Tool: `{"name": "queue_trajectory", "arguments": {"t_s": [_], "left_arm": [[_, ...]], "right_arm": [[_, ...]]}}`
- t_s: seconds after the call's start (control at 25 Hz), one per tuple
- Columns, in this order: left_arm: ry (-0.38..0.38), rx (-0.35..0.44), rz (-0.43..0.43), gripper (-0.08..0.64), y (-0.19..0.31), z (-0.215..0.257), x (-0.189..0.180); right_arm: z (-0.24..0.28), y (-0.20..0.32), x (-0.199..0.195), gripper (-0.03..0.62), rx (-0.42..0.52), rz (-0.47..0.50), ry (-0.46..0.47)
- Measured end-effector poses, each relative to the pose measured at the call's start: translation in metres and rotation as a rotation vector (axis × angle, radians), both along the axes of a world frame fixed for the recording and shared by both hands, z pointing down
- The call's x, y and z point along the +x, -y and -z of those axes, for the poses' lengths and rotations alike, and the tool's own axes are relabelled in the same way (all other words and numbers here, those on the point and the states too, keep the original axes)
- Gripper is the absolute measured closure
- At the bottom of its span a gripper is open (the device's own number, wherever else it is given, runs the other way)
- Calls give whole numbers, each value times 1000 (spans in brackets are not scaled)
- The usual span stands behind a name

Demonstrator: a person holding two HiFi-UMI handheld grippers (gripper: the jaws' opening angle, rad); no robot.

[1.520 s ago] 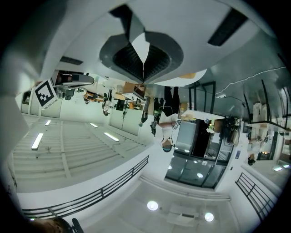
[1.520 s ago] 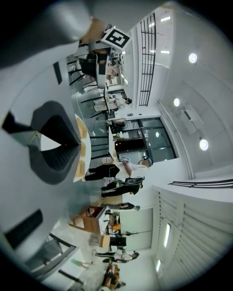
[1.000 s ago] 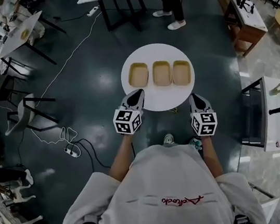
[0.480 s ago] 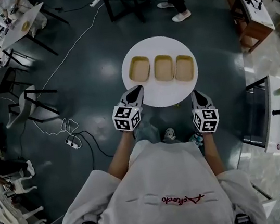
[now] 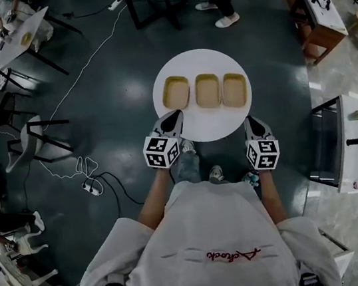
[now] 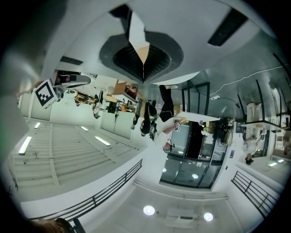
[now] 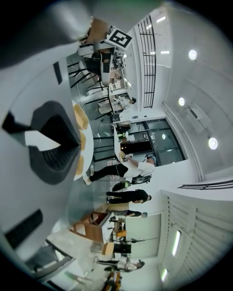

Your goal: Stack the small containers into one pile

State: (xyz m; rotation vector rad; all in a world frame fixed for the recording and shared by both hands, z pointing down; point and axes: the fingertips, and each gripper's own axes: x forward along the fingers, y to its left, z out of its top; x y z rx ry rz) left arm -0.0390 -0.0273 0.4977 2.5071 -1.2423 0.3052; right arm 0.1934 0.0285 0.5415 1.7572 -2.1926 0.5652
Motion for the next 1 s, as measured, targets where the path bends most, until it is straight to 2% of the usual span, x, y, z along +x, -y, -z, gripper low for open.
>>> {"name": "queue_trajectory", "arguments": {"t_s": [0.32, 0.64, 1.0], "left_arm": [[-25, -15, -26, 549, 43, -9, -7], [-42, -42, -57, 549, 106, -20, -22], [-63, -75, -79, 549, 163, -24, -58]], "right_arm": [[-1, 37, -10, 572, -10, -24, -25], [1, 101, -29, 572, -13, -53, -40], [10, 150, -56, 572, -27, -110, -53]]}}
